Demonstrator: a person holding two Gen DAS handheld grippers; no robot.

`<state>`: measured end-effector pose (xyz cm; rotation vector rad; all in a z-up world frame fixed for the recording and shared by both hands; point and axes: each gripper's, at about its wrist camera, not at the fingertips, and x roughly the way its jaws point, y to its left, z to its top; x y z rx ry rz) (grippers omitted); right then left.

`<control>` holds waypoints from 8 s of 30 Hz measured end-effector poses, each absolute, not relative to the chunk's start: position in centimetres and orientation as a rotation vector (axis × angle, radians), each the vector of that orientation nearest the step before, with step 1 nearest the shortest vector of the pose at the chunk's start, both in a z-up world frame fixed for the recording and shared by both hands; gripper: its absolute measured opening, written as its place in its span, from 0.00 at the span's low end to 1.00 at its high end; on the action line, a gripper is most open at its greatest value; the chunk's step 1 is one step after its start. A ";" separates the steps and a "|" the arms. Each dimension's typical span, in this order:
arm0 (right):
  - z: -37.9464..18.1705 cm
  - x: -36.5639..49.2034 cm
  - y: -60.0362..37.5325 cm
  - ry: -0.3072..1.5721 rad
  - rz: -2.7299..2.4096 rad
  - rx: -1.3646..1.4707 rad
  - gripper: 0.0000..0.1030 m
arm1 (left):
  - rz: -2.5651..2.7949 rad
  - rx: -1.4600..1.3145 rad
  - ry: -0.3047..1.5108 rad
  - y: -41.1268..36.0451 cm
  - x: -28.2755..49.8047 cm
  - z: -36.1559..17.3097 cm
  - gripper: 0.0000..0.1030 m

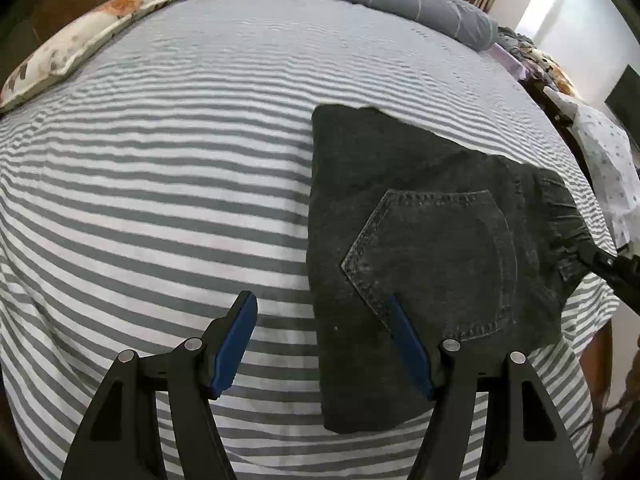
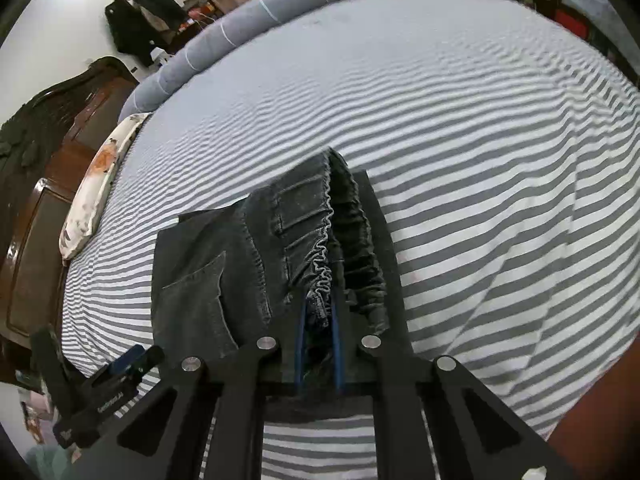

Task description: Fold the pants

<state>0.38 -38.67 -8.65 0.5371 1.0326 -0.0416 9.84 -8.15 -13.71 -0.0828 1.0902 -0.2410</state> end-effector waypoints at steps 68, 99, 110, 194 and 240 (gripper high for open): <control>-17.5 6.3 -42.2 1.115 0.319 0.681 0.56 | -0.428 -0.091 1.168 -11.6 15.9 -15.8 0.62; -8.2 9.9 -36.0 1.029 0.266 0.587 0.23 | -0.411 -0.181 0.993 -8.1 19.8 -8.1 0.17; -9.6 19.2 -29.7 1.093 0.335 0.541 0.23 | -0.296 -0.192 1.017 -2.1 24.7 -9.7 0.17; -0.3 -1.8 -17.9 0.895 0.006 0.024 0.98 | 0.009 0.072 0.886 -2.1 3.4 -2.5 0.80; -1.9 -2.9 -18.7 0.936 0.021 0.070 0.99 | 0.019 0.111 0.860 -3.2 2.2 -3.1 0.80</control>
